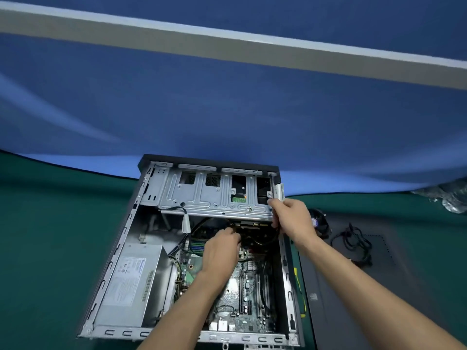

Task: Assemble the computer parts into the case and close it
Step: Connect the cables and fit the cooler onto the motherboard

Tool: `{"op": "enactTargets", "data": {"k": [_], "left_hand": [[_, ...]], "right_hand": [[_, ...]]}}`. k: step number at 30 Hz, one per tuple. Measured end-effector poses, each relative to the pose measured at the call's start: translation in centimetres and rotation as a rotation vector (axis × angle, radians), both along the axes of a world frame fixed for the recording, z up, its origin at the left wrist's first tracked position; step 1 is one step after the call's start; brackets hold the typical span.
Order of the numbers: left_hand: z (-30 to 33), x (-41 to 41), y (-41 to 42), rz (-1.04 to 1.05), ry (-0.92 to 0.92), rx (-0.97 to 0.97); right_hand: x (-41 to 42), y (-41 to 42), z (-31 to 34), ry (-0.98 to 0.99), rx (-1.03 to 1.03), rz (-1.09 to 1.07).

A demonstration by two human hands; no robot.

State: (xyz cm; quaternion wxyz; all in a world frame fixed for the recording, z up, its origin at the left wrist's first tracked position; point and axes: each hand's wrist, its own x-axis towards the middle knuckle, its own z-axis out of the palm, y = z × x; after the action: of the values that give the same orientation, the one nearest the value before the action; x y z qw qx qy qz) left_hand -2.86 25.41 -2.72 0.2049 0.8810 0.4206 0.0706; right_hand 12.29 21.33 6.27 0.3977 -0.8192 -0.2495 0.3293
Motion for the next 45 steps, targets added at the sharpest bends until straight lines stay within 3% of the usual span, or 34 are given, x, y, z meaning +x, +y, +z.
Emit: {"op": "enactTargets", "data": {"k": [5,14,20,26,29,33,40,45], "left_hand": [[-1.2,0.8,0.9,0.038,-0.047,-0.194],[-2.9,3.1,1.3,0.107,-0.123,-0.362],[-4.1,2.8,0.9,0.401,-0.309,-0.659],[-3.7,3.0,1.0,0.43,-0.361,-0.704],[-3.7,2.9,0.9,0.411,-0.371,-0.71],[-4.0,3.1,1.0,0.392,-0.343,-0.631],[-4.6,3.5,1.0,0.416,-0.289,-0.554],[-4.8,3.5,1.0,0.289,-0.237,-0.432]], "right_hand": [[0.7,0.4,-1.8,-0.108,0.01,-0.054],[1.0,2.1,-2.7,-0.169,-0.021,-0.051],[0.9,2.2,-3.2,-0.435,-0.158,0.046],[0.6,1.5,-4.4,-0.518,-0.125,0.109],[0.7,0.6,-4.8,-0.49,-0.024,0.071],[-0.3,-0.3,-5.2,-0.6,0.131,-0.011],[0.2,0.2,-5.8,-0.601,-0.017,-0.097],[0.1,0.6,-5.9,-0.617,-0.086,-0.084]]}}
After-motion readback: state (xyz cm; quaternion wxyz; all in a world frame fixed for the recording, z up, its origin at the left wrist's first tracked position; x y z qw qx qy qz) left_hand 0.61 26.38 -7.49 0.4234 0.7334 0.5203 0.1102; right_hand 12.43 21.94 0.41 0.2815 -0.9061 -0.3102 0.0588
